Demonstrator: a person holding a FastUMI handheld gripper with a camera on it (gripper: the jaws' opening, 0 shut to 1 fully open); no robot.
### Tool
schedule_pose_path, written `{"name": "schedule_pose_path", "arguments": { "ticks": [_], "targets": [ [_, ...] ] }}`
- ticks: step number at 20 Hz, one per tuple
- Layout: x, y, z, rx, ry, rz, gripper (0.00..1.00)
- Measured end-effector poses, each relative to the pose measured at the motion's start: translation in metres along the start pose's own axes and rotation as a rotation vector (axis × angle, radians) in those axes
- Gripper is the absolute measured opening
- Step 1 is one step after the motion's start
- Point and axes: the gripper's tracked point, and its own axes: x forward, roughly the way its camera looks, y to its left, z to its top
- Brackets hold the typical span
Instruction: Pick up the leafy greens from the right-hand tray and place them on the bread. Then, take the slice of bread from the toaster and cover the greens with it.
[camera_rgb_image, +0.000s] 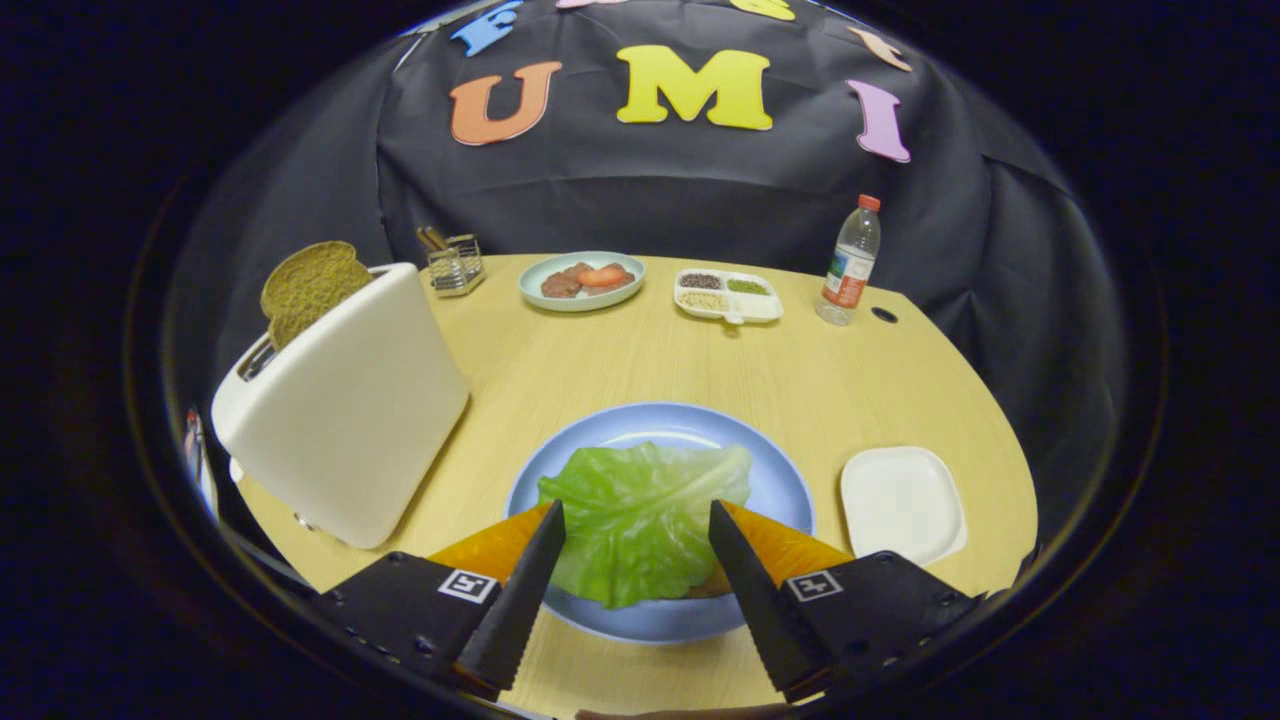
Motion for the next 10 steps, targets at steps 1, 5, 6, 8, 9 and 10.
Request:
{"name": "schedule_pose_path", "arguments": {
  "ticks": [1, 5, 6, 8, 9, 10],
  "targets": [
    [-0.005, 0.002, 0.006, -0.003, -0.010, 0.003, 0.91],
    [-0.026, 0.014, 0.030, 0.001, -0.035, 0.016, 0.97],
    [-0.034, 0.019, 0.038, 0.003, -0.042, 0.021, 0.97],
    [-0.048, 0.029, 0.051, 0.016, -0.051, 0.035, 0.97],
    [-0.057, 0.038, 0.060, 0.014, -0.059, 0.050, 0.97],
    [-0.065, 0.045, 0.071, 0.006, -0.075, 0.057, 0.97]
  ]
}}
